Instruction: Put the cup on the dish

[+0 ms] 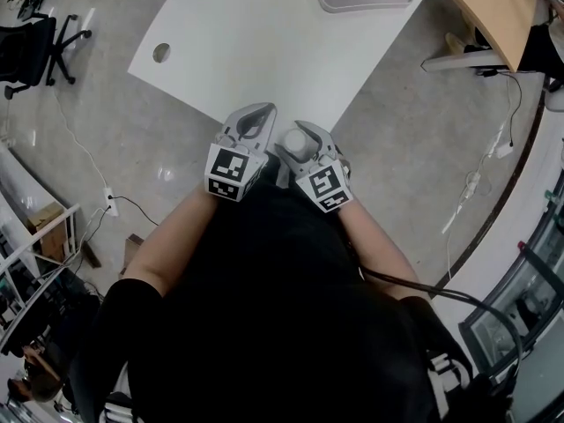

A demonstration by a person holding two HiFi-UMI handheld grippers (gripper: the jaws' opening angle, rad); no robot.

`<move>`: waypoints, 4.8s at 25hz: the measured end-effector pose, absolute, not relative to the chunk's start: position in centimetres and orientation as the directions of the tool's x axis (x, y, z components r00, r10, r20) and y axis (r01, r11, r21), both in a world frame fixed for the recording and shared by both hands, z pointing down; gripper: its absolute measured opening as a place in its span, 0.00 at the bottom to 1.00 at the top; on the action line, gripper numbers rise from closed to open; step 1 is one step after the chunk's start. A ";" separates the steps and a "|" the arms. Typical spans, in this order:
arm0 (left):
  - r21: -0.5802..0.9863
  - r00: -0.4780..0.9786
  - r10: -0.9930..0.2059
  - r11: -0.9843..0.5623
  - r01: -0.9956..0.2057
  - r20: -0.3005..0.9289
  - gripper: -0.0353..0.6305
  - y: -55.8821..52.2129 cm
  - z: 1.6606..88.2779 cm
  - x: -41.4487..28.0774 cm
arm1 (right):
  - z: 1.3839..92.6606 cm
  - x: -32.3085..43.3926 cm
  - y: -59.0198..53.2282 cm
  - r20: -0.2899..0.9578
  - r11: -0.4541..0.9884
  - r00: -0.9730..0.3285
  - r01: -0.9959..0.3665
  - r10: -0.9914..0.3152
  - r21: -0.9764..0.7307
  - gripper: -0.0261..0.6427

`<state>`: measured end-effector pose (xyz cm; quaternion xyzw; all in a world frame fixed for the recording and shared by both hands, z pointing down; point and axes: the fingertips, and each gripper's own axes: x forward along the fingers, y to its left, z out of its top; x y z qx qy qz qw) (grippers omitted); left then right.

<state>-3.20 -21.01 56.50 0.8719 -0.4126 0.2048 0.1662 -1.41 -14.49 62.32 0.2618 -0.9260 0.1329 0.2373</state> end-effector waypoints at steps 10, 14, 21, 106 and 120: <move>0.110 0.602 -0.684 -0.618 -0.778 0.412 0.05 -22.5 52.2 -3.2 | 56.1 -1.2 -17.4 0.432 0.788 -0.728 -0.612 -0.532 -0.061 0.44; 0.097 0.613 -0.704 -0.625 -0.775 0.359 0.05 -24.9 49.5 -3.2 | 53.4 -0.6 -20.0 0.399 0.764 -0.705 -0.645 -0.586 -0.020 0.44; 0.070 0.643 -0.707 -0.655 -0.753 0.295 0.05 -24.8 44.9 -2.6 | 47.5 0.6 -20.4 0.360 0.725 -0.673 -0.689 -0.647 0.014 0.44; 0.090 0.762 -0.633 -0.758 -0.645 0.136 0.05 -34.9 30.5 -2.3 | 29.5 0.9 -31.4 0.252 0.534 -0.514 -0.845 -0.820 0.015 0.44; 0.094 0.735 -0.663 -0.731 -0.676 0.139 0.05 -43.6 32.0 0.6 | 30.2 4.6 -39.7 0.246 0.530 -0.512 -0.848 -0.823 0.010 0.44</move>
